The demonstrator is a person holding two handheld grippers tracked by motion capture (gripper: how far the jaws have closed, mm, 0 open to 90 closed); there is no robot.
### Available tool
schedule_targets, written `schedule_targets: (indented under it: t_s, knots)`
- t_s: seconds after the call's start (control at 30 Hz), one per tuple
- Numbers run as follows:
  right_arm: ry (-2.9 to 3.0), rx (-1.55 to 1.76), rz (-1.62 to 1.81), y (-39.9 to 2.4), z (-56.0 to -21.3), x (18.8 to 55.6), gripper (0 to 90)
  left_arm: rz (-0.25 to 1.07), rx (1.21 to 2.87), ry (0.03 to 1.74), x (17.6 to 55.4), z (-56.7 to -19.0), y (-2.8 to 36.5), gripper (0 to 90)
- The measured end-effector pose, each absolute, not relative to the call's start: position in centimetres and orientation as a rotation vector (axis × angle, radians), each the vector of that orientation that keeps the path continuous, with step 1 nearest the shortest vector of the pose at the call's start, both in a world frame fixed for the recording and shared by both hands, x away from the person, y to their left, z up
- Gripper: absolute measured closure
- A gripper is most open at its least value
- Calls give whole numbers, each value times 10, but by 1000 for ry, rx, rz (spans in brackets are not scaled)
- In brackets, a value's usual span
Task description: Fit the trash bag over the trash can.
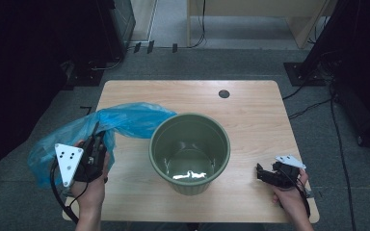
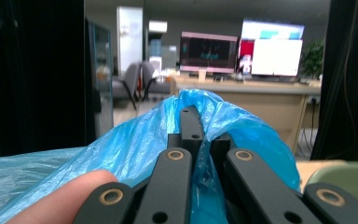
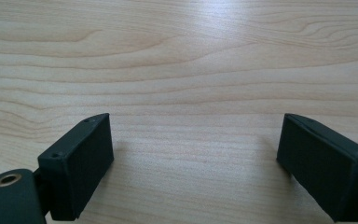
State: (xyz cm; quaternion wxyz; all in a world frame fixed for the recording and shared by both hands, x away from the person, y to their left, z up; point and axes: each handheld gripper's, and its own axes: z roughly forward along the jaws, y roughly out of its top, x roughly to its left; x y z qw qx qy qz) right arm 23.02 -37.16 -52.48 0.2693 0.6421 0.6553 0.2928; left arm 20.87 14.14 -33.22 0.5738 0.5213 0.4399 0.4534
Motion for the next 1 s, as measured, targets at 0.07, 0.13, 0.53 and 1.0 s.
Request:
schedule_targets:
  t_s: [0.07,0.13,0.53,1.0]
  knots:
    - [1765,1734,791,-371,-525,230,104,1066,1204,1002,204,-322,139,900]
    - [1763,1734,790,-371,-525,230,104,1065,1180,975,200,-313,136,900]
    - [1764,1734,789,-371,-525,230,104,1068,1134,844,187,-268,121,899]
    - [1763,1734,790,-371,-525,230,104,1026,1082,727,167,-235,104,898]
